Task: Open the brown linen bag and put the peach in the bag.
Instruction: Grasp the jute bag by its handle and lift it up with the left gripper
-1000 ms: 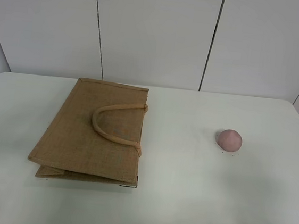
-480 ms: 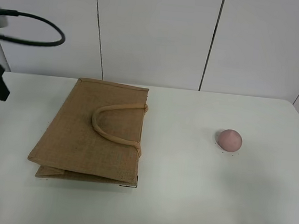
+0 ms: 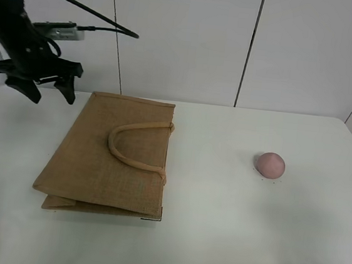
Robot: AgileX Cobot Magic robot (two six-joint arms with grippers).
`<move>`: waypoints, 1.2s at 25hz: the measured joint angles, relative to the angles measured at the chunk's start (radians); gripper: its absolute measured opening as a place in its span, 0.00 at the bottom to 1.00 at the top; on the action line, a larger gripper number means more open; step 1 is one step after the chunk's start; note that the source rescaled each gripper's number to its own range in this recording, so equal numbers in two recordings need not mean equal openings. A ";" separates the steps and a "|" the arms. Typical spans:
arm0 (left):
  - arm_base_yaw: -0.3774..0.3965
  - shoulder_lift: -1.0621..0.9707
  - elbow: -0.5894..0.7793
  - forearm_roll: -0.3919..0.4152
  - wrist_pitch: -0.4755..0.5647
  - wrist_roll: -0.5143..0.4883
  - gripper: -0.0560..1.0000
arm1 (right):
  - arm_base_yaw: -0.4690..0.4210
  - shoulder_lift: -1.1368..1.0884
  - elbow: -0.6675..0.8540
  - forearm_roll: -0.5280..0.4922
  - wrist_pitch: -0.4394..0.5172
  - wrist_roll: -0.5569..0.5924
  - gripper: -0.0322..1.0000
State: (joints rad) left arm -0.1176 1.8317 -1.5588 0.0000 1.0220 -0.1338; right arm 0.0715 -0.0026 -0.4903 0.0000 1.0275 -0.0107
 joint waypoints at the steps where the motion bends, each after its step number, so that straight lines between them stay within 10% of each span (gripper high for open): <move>1: -0.027 0.022 -0.019 0.000 0.000 -0.019 0.98 | 0.000 0.000 0.000 0.000 0.000 0.000 1.00; 10: -0.220 0.196 -0.103 -0.006 -0.088 -0.123 0.98 | 0.000 0.000 0.000 0.000 0.000 0.000 1.00; 30: -0.230 0.429 -0.103 0.024 -0.240 -0.127 0.98 | 0.000 0.000 0.000 0.000 0.000 0.000 1.00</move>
State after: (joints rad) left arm -0.3478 2.2609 -1.6620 0.0237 0.7819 -0.2603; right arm 0.0715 -0.0026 -0.4903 0.0000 1.0275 -0.0107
